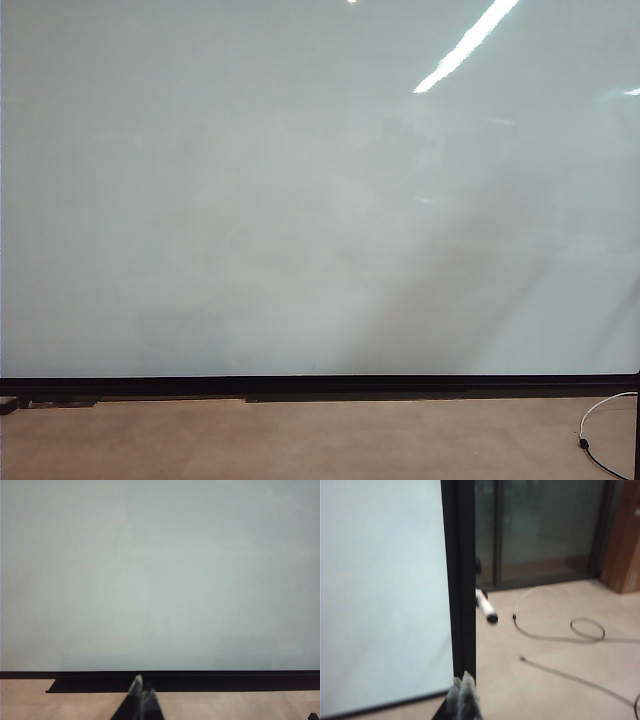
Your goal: Pick up the pen on the shelf to the right of the whiteboard and draw a check mark.
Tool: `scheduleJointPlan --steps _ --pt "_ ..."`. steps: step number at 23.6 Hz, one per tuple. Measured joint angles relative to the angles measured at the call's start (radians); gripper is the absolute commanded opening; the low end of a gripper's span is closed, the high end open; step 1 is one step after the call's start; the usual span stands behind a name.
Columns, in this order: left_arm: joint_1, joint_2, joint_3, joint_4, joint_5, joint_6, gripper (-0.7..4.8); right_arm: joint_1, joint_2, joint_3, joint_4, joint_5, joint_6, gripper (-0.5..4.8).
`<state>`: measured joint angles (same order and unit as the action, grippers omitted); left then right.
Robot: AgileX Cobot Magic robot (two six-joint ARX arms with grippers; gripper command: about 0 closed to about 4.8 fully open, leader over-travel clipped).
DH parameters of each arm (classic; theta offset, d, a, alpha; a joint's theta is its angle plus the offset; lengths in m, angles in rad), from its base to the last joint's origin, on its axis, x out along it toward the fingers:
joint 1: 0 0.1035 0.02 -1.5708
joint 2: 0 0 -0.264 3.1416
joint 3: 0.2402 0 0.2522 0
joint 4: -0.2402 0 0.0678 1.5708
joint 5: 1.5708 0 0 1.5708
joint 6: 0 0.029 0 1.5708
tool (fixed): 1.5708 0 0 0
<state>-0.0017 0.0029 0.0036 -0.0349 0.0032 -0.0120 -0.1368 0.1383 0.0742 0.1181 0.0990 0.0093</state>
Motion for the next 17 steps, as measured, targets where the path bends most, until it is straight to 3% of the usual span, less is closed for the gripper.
scheduleJointPlan --steps 5,8,15,17 --pt "0.0 0.0 0.0 0.0 0.0 0.0 -0.04 -0.01 0.112 0.0 0.169 0.025 -0.029 -0.08" --pt "0.0 0.0 0.0 0.0 0.0 0.0 -0.04 -0.028 0.169 0.0 0.219 0.017 -0.033 0.23" --pt "0.0 0.0 0.0 0.0 0.0 0.0 -0.04 -0.155 0.267 0.0 0.306 -0.157 -0.034 0.57" --pt "0.0 0.0 0.0 0.0 0.0 0.0 -0.05 -0.184 0.31 0.0 0.34 -0.19 -0.035 0.94"
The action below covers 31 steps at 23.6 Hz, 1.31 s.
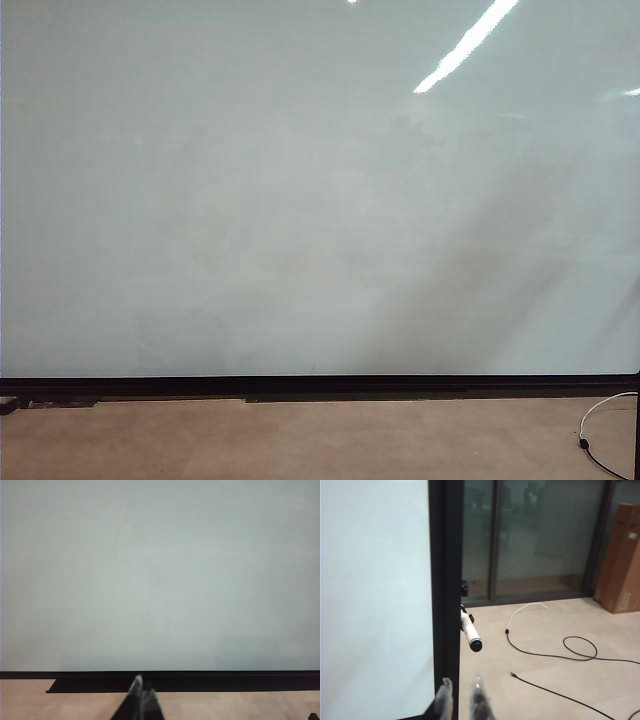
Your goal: Pick up the pen on the shelf to the right of the whiteboard and draw a check mark.
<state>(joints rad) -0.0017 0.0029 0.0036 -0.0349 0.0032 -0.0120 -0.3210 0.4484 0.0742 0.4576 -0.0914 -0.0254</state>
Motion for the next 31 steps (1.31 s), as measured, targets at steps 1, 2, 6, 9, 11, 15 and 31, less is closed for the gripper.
scheduleJointPlan --steps 1,2,6,9,11,15,31 --pt "0.0 0.0 0.0 0.0 0.0 0.0 -0.04 -0.011 0.023 0.0 0.018 -0.012 0.0 1.14" --pt "0.0 0.0 0.0 0.0 0.0 0.0 -0.05 -0.024 0.072 0.0 0.066 -0.028 0.0 1.14" --pt "0.0 0.0 0.0 0.0 0.0 0.0 -0.04 -0.042 0.248 0.0 0.243 -0.079 0.0 1.16" --pt "0.0 0.0 0.0 0.0 0.0 0.0 -0.04 -0.043 0.377 0.0 0.362 -0.094 0.001 1.16" --pt "0.0 0.0 0.0 0.0 0.0 0.0 -0.04 -0.043 0.474 0.0 0.452 -0.109 0.001 1.17" --pt "0.0 0.0 0.0 0.0 0.0 0.0 -0.04 -0.045 0.667 0.023 0.627 -0.135 0.002 1.17" --pt "0.0 0.0 0.0 -0.003 0.0 0.0 -0.04 -0.106 1.017 0.19 0.839 -0.255 -0.022 1.18"
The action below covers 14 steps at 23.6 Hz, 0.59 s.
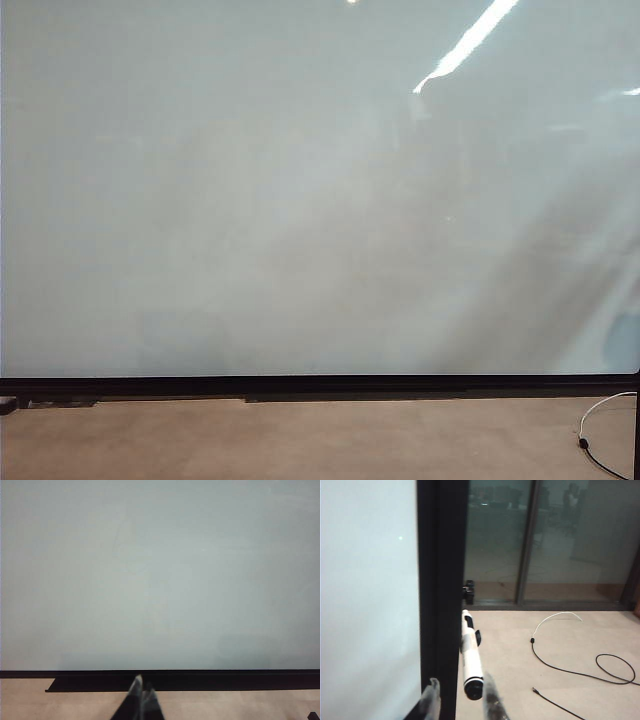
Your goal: Pick up the pen on the shelf to the right of the whiteboard and draw a check mark.
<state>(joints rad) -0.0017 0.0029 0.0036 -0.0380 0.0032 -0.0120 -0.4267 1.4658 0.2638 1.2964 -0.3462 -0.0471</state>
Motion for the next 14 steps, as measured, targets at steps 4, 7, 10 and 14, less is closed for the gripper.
scheduleJointPlan --steps 4,7,10,14 --pt "0.0 0.0 0.0 0.0 0.0 0.0 -0.04 -0.028 0.023 0.028 0.0 -0.051 -0.007 1.18" --pt "0.0 0.0 0.0 0.0 0.0 0.0 -0.05 -0.039 0.036 0.037 0.001 -0.083 -0.007 1.18" --pt "0.0 0.0 0.0 -0.001 0.0 0.0 -0.04 -0.039 0.049 0.039 0.002 -0.097 -0.024 1.18" --pt "0.0 0.0 0.0 -0.001 0.0 0.0 -0.04 -0.047 0.095 0.069 0.012 -0.154 -0.041 1.23"
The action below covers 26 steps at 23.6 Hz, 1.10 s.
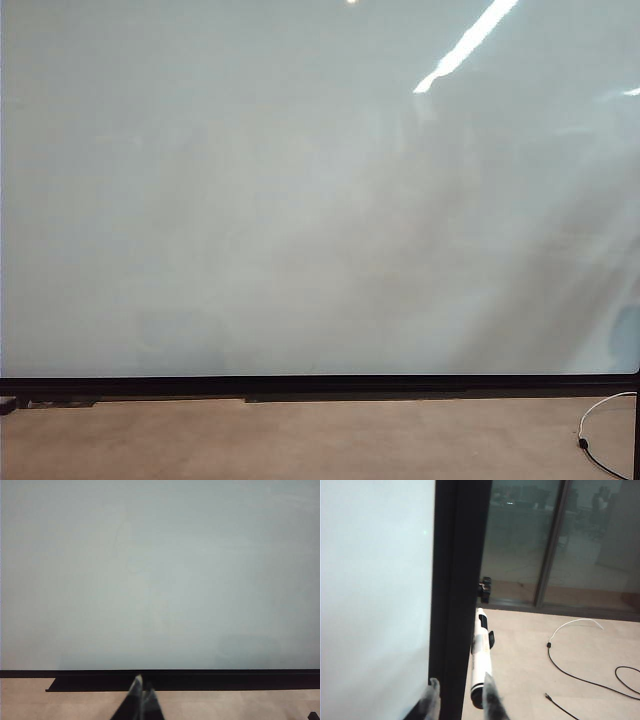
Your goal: Pick up the pen on the shelf to the right of the whiteboard and draw a check mark.
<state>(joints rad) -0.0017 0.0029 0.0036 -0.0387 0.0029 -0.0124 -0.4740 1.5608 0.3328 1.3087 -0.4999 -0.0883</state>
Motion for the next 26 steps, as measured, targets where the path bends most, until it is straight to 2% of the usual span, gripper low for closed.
scheduleJointPlan --steps 2,3,8,9,10,11,12,21,26 --pt "0.0 0.0 0.0 0.0 0.0 0.0 -0.04 -0.002 0.027 0.017 0.0 -0.019 0.0 1.31" --pt "0.0 0.0 0.0 0.0 0.0 0.0 -0.04 -0.002 0.033 0.019 0.0 -0.024 0.0 1.61" --pt "0.0 0.0 0.0 0.0 0.0 0.0 -0.04 -0.006 0.074 0.034 0.041 -0.052 -0.002 1.64" --pt "0.0 0.0 0.0 0.0 0.0 0.0 -0.04 -0.007 0.077 0.036 0.042 -0.054 -0.002 1.78" --pt "0.0 0.0 0.0 0.0 0.0 0.0 -0.04 -0.007 0.084 0.04 0.044 -0.059 -0.002 2.58" --pt "0.0 0.0 0.0 0.0 0.0 0.0 -0.04 -0.007 0.092 0.045 0.047 -0.063 -0.004 3.17" --pt "0.0 0.0 0.0 0.0 0.0 0.0 -0.04 -0.007 0.097 0.047 0.048 -0.066 -0.004 3.29" --pt "0.0 0.0 0.0 0.0 0.0 0.0 -0.05 -0.021 0.167 0.071 0.076 -0.052 0.005 3.52" --pt "0.0 0.0 0.0 -0.001 0.0 0.0 -0.04 -0.027 0.228 0.134 0.081 -0.085 0.081 3.51"
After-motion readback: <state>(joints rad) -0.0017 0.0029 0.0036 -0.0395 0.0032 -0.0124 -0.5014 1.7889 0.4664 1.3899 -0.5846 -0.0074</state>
